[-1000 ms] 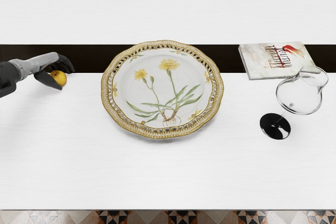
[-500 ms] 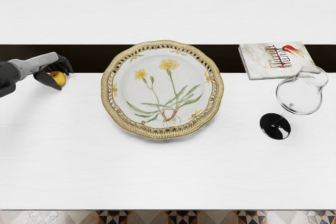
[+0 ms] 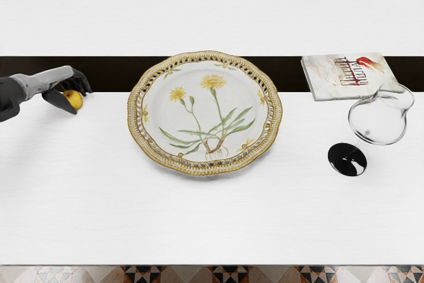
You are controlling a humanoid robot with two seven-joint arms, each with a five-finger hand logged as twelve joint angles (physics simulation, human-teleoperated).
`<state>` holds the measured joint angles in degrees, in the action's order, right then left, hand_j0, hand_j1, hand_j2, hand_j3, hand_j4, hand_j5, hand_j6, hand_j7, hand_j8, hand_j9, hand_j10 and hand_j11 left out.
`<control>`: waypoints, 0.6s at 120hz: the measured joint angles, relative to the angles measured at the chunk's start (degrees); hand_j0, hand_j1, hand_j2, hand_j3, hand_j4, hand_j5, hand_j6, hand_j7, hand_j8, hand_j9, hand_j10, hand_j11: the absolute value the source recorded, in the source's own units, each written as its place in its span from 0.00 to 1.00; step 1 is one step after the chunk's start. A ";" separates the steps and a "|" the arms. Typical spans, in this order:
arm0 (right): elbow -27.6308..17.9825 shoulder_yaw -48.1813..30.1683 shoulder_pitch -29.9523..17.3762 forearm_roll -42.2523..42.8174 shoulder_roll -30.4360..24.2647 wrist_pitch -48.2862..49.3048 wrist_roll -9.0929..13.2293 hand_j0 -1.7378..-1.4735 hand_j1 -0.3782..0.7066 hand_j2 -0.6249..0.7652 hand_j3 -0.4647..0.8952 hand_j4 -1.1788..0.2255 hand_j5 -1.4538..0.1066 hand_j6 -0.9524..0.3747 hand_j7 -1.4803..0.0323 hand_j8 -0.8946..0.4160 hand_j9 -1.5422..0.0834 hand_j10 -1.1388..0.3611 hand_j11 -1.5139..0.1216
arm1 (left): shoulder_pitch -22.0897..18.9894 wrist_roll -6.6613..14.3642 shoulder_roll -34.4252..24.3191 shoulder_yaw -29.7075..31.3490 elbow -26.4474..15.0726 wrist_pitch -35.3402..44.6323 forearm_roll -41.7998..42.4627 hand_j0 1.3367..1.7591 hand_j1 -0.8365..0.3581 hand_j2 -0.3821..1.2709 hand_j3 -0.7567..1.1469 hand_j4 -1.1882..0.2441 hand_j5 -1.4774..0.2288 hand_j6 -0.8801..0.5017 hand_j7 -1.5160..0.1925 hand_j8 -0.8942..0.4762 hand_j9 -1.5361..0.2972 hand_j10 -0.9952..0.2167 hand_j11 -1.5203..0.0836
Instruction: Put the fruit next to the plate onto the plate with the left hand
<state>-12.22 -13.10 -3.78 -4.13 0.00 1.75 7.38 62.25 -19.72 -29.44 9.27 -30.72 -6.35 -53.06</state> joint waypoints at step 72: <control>0.00 0.00 0.00 0.00 0.00 -0.01 -0.08 0.30 0.06 0.45 0.34 0.82 0.91 0.70 0.96 0.66 0.93 0.74 0.90 | 0.42 0.00 0.08 1.52 -0.03 -0.07 -0.04 0.75 0.47 0.33 0.40 0.39 0.38 0.19 0.41 0.33 0.38 0.40 0.42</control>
<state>-12.22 -13.10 -3.78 -4.13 0.00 1.74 7.31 62.66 -19.71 -29.36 10.79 -30.75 -6.42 -53.10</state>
